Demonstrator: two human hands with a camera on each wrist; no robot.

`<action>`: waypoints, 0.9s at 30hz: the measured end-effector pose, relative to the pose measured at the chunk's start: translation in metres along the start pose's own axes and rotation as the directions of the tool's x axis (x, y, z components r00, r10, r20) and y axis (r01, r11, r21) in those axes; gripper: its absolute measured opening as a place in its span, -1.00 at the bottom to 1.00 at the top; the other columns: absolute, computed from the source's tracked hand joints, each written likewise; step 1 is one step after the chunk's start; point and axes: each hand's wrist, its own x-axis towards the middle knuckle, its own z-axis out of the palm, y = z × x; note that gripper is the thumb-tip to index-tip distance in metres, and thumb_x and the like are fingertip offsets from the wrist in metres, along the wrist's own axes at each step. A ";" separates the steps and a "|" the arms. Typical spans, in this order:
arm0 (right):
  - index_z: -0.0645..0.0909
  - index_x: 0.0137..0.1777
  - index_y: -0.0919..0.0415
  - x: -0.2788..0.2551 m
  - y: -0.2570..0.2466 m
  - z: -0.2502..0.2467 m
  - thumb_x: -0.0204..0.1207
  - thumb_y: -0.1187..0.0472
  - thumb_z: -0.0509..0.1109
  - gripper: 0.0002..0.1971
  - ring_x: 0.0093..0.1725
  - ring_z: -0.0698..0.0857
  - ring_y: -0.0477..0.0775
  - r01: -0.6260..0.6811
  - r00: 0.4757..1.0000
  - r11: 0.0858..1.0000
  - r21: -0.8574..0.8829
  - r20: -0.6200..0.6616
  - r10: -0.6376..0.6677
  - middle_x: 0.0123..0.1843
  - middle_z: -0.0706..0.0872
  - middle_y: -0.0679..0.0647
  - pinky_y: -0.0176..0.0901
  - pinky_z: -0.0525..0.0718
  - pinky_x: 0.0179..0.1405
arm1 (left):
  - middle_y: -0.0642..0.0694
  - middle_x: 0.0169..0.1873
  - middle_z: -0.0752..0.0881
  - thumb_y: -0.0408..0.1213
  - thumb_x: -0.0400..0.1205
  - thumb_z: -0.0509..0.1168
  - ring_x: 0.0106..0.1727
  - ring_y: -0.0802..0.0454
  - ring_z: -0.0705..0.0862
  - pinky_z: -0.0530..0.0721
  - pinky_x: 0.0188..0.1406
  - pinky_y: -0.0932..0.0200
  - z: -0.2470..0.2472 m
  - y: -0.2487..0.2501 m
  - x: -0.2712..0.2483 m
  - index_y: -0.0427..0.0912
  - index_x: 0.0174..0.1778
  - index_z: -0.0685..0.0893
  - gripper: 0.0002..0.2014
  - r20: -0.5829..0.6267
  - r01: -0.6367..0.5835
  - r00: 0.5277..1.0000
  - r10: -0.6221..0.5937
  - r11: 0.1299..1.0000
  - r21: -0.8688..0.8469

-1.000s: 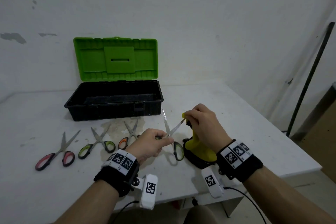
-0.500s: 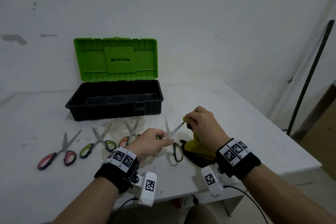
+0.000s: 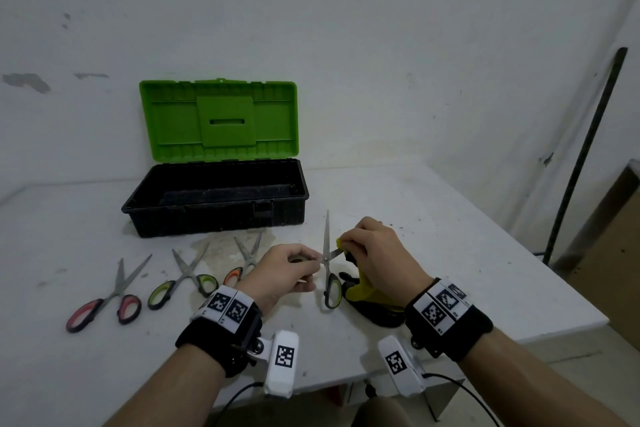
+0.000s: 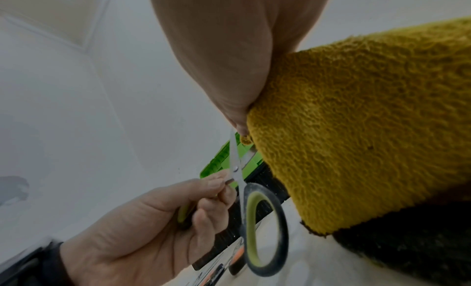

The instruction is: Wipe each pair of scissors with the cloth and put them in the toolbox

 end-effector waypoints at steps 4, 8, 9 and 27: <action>0.78 0.01 0.13 0.000 0.000 0.000 0.69 0.20 0.30 -0.80 -0.15 0.62 0.00 -0.005 1.000 1.000 0.019 -0.006 0.005 -0.04 0.58 -0.03 -0.08 0.66 -0.07 | -0.19 -0.18 0.80 -0.48 0.54 0.51 -0.20 -0.02 0.82 0.82 -0.08 0.10 0.002 0.002 0.001 -0.30 -0.04 0.72 -0.87 -0.110 -0.068 0.992 0.058 0.993 -0.094; 0.78 0.01 0.13 -0.001 -0.004 -0.003 0.69 0.17 0.31 -0.80 -0.17 0.63 -0.04 0.003 0.999 0.998 0.057 -0.050 0.000 -0.06 0.59 -0.04 -0.17 0.64 -0.08 | -0.19 -0.16 0.85 -0.44 0.56 0.50 -0.10 -0.07 0.87 0.75 0.14 -0.05 0.007 0.002 0.000 -0.25 -0.08 0.74 -0.92 -0.120 -0.044 0.993 0.006 0.950 -0.310; 0.78 0.02 0.13 -0.001 -0.005 -0.004 0.69 0.16 0.31 -0.80 -0.17 0.62 -0.05 0.002 0.998 0.998 0.059 -0.061 0.001 -0.07 0.59 -0.04 -0.23 0.62 -0.08 | -0.20 -0.14 0.85 -0.42 0.59 0.48 -0.08 -0.08 0.87 0.73 0.16 -0.09 0.009 0.002 -0.001 -0.24 -0.09 0.74 -0.95 -0.105 -0.028 0.994 -0.013 0.925 -0.378; 0.78 -0.08 0.21 -0.005 -0.028 0.010 0.59 0.25 0.43 -0.90 -0.17 0.66 0.00 0.173 0.974 0.982 0.080 -0.162 -0.159 -0.14 0.69 0.04 -0.13 0.66 -0.16 | -0.23 -0.21 0.78 -0.35 0.69 0.37 -0.36 0.00 0.73 0.80 -0.28 0.15 0.028 -0.005 0.004 -0.35 0.01 0.74 -0.89 -0.249 -0.140 0.968 0.021 0.873 -0.467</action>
